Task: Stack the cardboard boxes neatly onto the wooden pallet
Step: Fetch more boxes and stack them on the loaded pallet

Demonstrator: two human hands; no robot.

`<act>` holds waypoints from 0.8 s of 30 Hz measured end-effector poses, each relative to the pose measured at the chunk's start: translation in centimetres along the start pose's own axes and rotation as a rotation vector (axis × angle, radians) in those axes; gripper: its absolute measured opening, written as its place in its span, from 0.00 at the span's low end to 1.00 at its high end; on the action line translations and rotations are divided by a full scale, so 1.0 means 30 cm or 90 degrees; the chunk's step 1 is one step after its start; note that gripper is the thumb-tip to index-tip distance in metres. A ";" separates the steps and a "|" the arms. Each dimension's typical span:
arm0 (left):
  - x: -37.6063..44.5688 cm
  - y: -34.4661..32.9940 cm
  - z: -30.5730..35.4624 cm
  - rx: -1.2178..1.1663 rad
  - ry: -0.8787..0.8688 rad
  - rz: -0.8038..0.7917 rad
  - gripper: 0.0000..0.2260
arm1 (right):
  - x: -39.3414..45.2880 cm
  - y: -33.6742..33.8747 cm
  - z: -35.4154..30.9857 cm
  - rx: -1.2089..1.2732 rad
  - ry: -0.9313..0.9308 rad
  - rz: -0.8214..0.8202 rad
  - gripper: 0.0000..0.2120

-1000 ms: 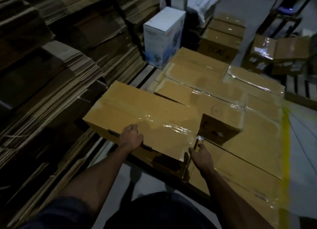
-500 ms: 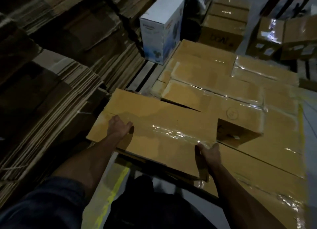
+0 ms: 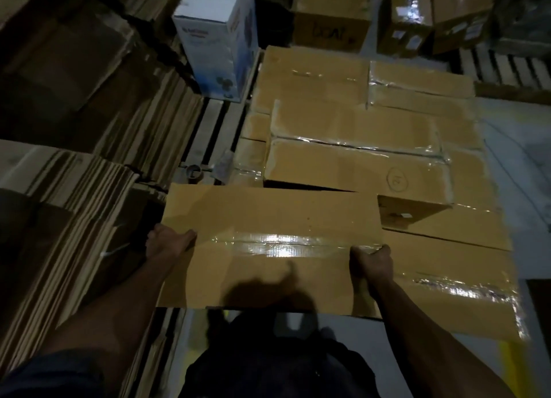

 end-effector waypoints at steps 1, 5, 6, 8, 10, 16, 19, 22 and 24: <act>-0.002 0.002 0.002 0.008 0.000 0.003 0.43 | -0.002 0.002 0.004 0.003 -0.004 0.007 0.36; -0.008 0.002 0.032 0.009 -0.031 0.009 0.42 | -0.008 0.031 0.033 -0.004 -0.035 0.039 0.36; -0.011 -0.001 0.049 0.011 -0.041 0.007 0.42 | -0.011 0.045 0.042 -0.001 -0.042 0.048 0.35; -0.020 -0.007 0.088 0.013 -0.053 0.004 0.41 | -0.009 0.067 0.067 0.007 -0.054 0.058 0.35; -0.024 -0.021 0.127 0.007 -0.066 -0.005 0.40 | -0.005 0.084 0.077 0.021 -0.060 0.061 0.37; -0.015 -0.042 0.172 0.018 -0.093 -0.011 0.40 | 0.012 0.094 0.097 0.036 -0.069 0.055 0.42; -0.010 -0.049 0.168 0.023 -0.107 -0.020 0.41 | 0.013 0.092 0.097 0.026 -0.071 0.056 0.38; -0.001 -0.054 0.167 0.020 -0.112 -0.025 0.41 | 0.016 0.096 0.095 0.029 -0.074 0.062 0.37; 0.000 -0.062 0.169 0.018 -0.121 -0.024 0.41 | 0.018 0.100 0.104 0.032 -0.075 0.065 0.36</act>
Point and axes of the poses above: each hand's wrist, its own x-axis towards the middle knuckle, its own y-axis out of the back of the hand, z = x × y, the point moved 9 cm from there along x, towards the middle knuckle, and after that the axes turned 7 degrees about z, right-handed, at the moved point
